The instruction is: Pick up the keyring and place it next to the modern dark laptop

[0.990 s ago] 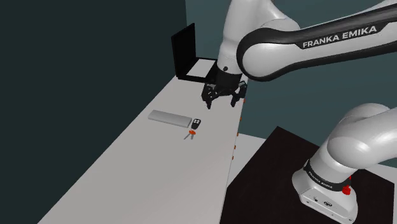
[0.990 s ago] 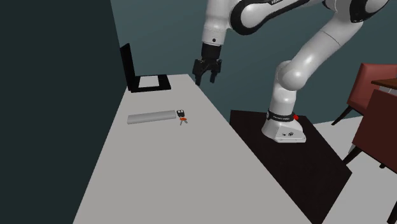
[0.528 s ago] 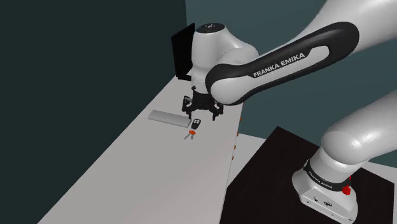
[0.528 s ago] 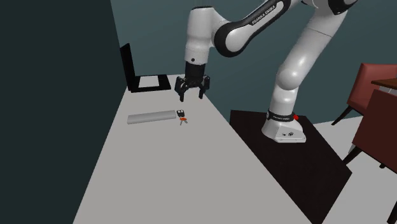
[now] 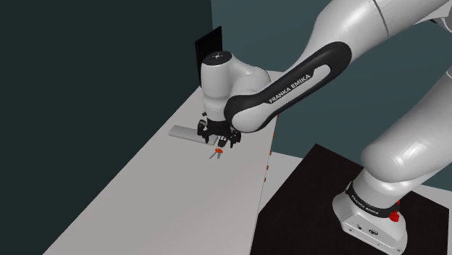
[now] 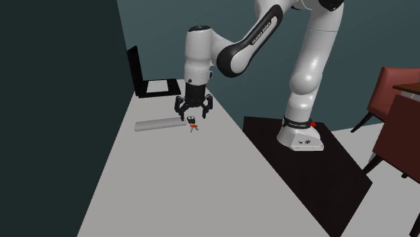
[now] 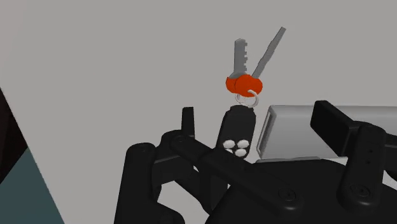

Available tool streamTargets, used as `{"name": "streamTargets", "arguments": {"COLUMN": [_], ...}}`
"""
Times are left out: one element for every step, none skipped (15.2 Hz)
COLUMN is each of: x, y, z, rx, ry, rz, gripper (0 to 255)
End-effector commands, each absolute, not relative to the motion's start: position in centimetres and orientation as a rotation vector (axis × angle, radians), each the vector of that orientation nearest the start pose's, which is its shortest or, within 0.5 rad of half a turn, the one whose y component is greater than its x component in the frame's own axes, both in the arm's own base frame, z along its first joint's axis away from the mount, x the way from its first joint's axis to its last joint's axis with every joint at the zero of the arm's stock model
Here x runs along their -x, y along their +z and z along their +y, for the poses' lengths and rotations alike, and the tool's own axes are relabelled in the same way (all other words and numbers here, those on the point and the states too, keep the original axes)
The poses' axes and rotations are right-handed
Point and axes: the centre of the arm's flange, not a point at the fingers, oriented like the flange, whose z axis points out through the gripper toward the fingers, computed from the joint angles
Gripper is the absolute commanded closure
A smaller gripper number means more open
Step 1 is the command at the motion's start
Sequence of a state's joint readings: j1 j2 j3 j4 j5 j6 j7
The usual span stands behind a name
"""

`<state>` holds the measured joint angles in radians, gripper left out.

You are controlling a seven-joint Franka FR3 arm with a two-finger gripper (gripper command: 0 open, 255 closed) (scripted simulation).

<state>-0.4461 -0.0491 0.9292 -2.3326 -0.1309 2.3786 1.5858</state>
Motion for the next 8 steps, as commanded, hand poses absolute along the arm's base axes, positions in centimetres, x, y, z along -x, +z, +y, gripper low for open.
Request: {"name": "streamTargets", "arguments": {"x": [-45.25, -45.32, -45.36, -45.36, -45.36, -45.36, -45.36, -45.36], "y": [34.5, 33.98, 33.68, 33.68, 33.68, 33.68, 33.68, 33.68], "z": [23.53, 23.49, 23.46, 23.46, 23.47, 23.46, 23.46, 23.46], "rx": [2.744, 2.744, 2.744, 2.744, 2.744, 2.744, 2.744, 2.744], "ry": [-0.24, -0.24, -0.24, -0.24, -0.24, -0.24, -0.24, -0.24], "rz": [1.52, 1.52, 1.52, 1.52, 1.52, 1.52, 1.52, 1.52], "gripper": [0, 0, 0, 0, 0, 0, 0, 0]}}
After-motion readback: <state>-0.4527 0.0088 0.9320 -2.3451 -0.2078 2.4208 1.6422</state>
